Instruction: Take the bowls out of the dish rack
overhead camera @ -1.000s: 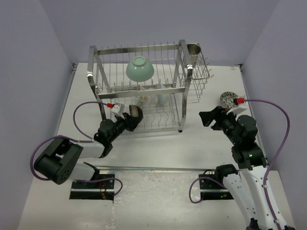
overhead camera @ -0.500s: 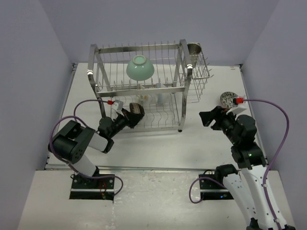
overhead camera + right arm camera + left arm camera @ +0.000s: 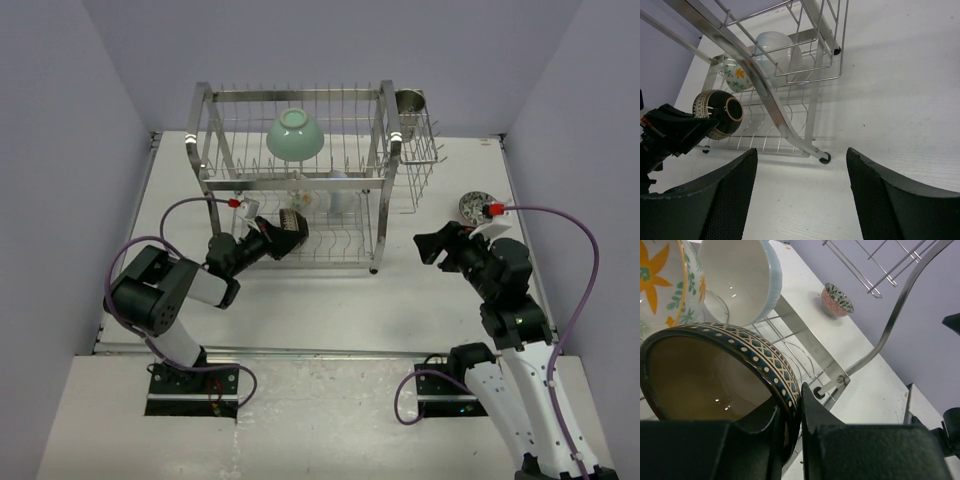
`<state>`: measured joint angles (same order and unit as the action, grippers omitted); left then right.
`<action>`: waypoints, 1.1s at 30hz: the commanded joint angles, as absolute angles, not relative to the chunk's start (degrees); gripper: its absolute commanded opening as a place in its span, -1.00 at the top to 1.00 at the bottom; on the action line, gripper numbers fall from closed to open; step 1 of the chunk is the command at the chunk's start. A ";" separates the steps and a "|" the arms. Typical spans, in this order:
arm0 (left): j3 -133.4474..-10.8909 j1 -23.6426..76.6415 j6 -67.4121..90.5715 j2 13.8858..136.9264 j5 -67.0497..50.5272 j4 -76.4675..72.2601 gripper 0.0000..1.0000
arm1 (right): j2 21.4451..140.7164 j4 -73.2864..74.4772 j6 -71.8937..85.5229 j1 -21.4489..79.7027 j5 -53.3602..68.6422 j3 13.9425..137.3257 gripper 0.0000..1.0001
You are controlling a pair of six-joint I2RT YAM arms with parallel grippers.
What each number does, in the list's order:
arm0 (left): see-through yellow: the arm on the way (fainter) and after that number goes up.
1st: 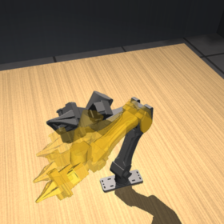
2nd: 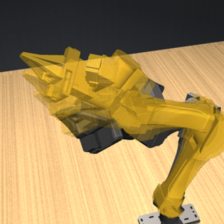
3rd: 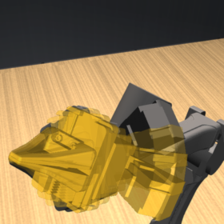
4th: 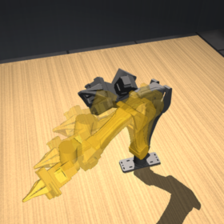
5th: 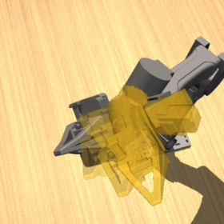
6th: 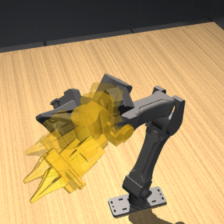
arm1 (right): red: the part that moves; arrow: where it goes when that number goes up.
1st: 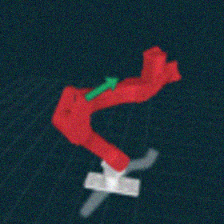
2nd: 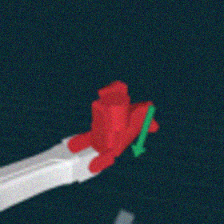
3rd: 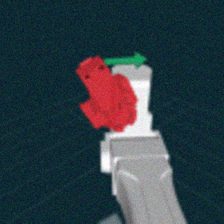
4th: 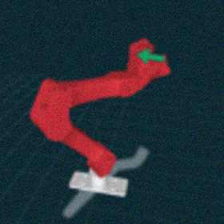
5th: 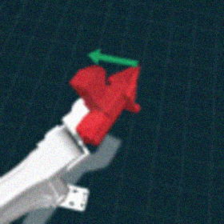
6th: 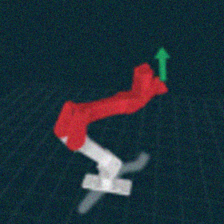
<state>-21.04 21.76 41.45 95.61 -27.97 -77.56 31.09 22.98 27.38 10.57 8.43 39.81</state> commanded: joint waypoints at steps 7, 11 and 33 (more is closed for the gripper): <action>-20.40 21.71 40.26 84.30 -32.96 -92.13 1.00 | 31.11 21.18 26.54 10.81 7.65 39.38 -0.45; -18.29 21.71 38.76 76.92 -32.52 -87.64 1.00 | 31.20 20.83 26.72 10.81 7.91 39.20 -0.45; -26.35 21.88 32.25 33.58 6.64 3.99 1.00 | 27.95 21.88 26.98 10.81 8.35 41.05 -0.46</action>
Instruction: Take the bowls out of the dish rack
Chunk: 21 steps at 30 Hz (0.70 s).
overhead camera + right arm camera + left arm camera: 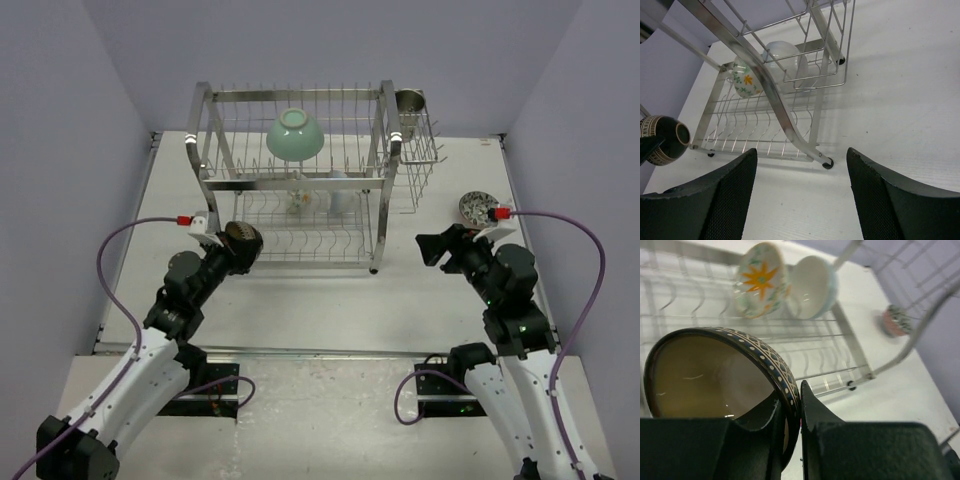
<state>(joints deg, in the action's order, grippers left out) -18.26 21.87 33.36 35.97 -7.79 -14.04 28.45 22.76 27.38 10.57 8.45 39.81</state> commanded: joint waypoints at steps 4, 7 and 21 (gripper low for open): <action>-33.39 21.88 33.14 32.35 12.30 19.48 1.00 | 27.69 21.62 27.16 10.81 9.14 41.13 -0.46; -37.24 21.88 33.92 30.24 13.70 24.93 1.00 | 27.42 21.44 27.25 10.81 9.58 41.04 -0.47; -49.02 21.88 40.69 35.05 26.35 42.97 1.00 | 25.75 22.15 28.30 10.81 11.69 41.40 -0.47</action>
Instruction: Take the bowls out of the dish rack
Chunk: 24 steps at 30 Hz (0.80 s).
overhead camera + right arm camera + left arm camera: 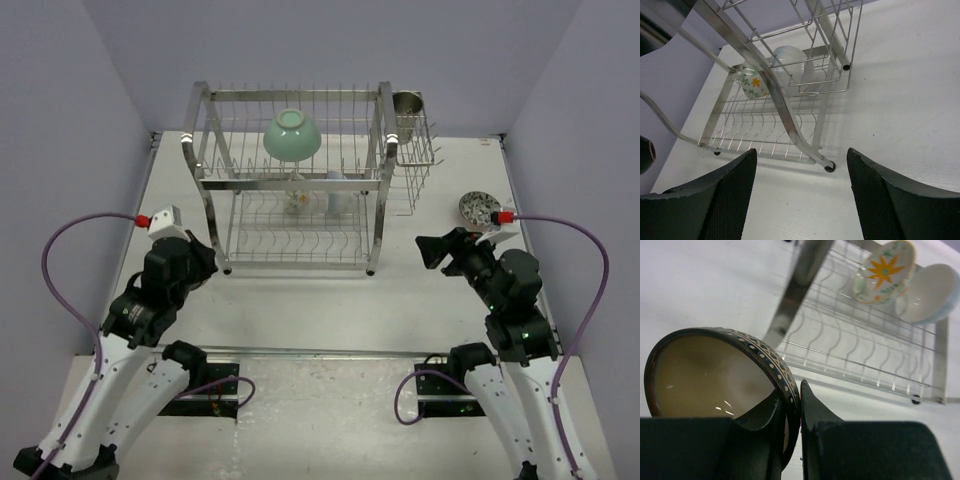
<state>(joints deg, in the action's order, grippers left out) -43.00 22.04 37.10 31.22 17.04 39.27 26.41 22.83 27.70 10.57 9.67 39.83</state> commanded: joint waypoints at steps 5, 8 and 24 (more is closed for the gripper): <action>-55.45 21.01 44.83 48.67 37.61 52.19 1.00 | 25.58 23.82 27.60 10.81 10.81 42.10 -0.47; -58.53 15.49 39.85 55.44 36.40 50.29 1.00 | 25.40 23.91 27.42 10.81 10.55 42.10 -0.47; -53.52 -21.88 25.22 70.91 8.71 33.58 1.00 | 25.84 23.73 27.07 10.81 10.63 41.57 -0.47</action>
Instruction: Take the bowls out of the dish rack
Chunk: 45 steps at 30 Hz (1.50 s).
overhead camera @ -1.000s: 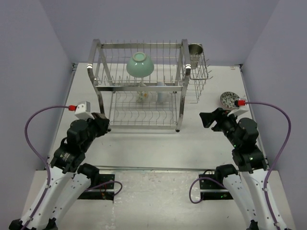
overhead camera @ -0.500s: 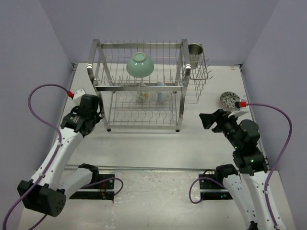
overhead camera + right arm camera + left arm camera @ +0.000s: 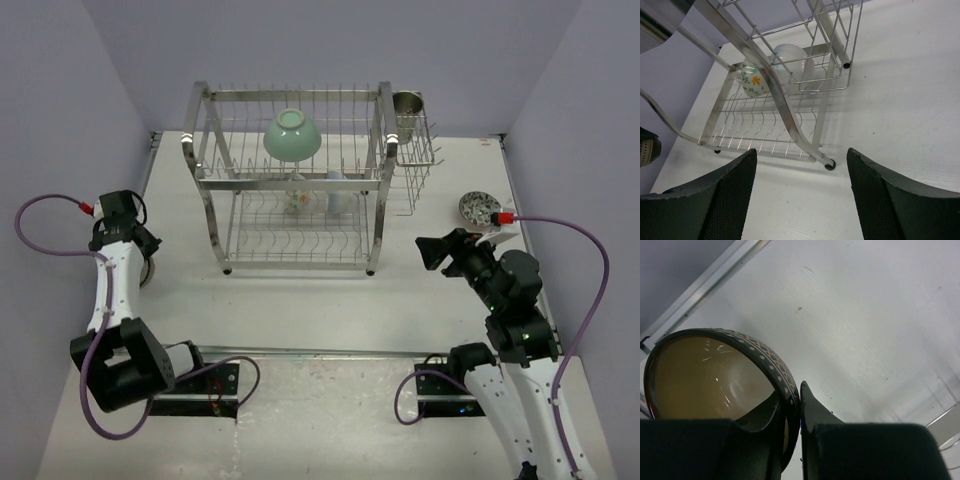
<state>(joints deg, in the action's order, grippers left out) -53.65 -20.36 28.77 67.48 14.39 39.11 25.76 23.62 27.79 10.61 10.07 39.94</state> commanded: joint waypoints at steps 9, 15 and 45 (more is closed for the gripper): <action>-54.41 -22.15 24.96 81.11 11.24 31.56 1.00 | 25.49 23.91 27.07 10.81 10.11 41.05 -0.47; -55.19 -22.24 24.87 85.34 13.54 31.03 1.00 | 25.49 24.17 27.07 10.81 10.11 41.04 -0.47; -56.95 -22.59 27.86 80.97 13.19 29.36 -0.11 | 25.93 24.79 26.89 10.81 9.76 41.84 -0.47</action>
